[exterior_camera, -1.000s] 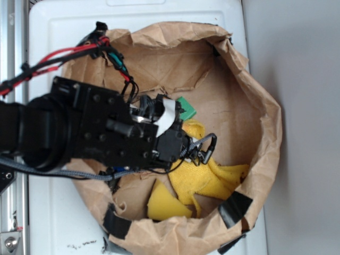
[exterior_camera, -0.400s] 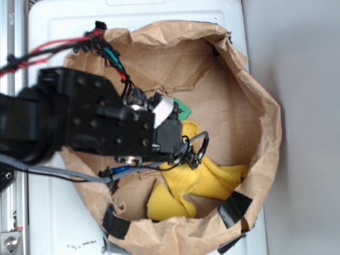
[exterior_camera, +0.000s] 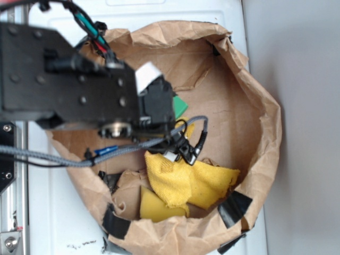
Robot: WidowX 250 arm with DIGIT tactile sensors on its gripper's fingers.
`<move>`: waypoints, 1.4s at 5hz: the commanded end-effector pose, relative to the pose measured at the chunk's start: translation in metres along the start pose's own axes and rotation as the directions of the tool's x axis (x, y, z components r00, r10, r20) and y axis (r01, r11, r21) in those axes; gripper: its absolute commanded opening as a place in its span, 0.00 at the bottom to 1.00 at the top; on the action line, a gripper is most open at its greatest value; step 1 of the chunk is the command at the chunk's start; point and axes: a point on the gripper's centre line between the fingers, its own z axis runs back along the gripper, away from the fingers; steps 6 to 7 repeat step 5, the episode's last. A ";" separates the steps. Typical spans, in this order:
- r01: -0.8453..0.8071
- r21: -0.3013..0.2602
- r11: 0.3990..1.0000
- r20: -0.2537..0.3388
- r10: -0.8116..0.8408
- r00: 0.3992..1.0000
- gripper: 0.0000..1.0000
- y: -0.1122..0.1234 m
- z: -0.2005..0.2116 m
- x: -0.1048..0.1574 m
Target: Grab the green block.
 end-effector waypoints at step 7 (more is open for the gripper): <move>0.077 -0.141 0.987 0.335 -0.026 0.942 0.00 -0.001 0.039 -0.001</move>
